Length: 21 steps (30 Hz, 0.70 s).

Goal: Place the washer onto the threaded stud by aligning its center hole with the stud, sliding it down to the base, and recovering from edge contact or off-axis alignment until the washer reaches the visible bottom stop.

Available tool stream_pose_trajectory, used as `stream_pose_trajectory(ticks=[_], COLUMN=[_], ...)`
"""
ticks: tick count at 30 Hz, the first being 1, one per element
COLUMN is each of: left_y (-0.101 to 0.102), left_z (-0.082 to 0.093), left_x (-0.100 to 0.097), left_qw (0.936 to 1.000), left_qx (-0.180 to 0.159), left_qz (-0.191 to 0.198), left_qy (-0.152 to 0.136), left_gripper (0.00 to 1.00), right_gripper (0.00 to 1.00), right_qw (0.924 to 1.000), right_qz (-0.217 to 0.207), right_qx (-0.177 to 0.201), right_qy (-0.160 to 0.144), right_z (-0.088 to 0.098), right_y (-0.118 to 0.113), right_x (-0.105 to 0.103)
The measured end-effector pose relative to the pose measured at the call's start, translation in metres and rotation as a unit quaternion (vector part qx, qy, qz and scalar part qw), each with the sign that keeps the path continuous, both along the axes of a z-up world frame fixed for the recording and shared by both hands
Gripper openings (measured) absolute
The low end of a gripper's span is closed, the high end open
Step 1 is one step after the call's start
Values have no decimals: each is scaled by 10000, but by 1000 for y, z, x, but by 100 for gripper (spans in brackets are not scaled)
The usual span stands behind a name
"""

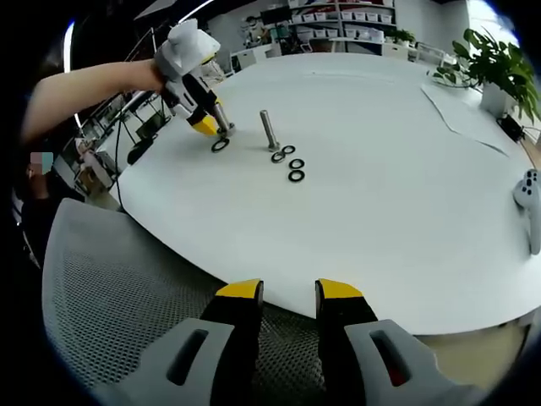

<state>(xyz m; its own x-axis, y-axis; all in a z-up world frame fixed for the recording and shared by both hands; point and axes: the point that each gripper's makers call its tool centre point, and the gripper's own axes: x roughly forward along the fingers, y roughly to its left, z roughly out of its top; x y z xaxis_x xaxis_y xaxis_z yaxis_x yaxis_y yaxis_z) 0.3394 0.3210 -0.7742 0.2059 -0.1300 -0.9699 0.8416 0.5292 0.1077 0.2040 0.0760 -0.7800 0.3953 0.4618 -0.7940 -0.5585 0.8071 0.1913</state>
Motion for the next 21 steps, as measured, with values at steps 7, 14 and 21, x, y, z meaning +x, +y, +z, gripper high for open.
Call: stream_pose_trajectory(ticks=[7, 14, 21], left_y=[4, -7, -13], left_z=[3, -5, -16], left_x=[-17, -32, -36], left_qw=[9997, 9965, 9955], left_qx=[-147, -561, -616], left_qz=[184, 614, 710], left_qy=[43, 17, 148], left_gripper=[30, 31, 32], right_gripper=[27, 27, 27], right_qw=[10000, 10000, 9999], right_qz=[44, 81, 124], right_qx=[3, 11, 21], right_qy=[-2, 2, 24], right_z=[0, 0, 0], right_y=[1, 2, 3], right_x=[0, -1, -2])
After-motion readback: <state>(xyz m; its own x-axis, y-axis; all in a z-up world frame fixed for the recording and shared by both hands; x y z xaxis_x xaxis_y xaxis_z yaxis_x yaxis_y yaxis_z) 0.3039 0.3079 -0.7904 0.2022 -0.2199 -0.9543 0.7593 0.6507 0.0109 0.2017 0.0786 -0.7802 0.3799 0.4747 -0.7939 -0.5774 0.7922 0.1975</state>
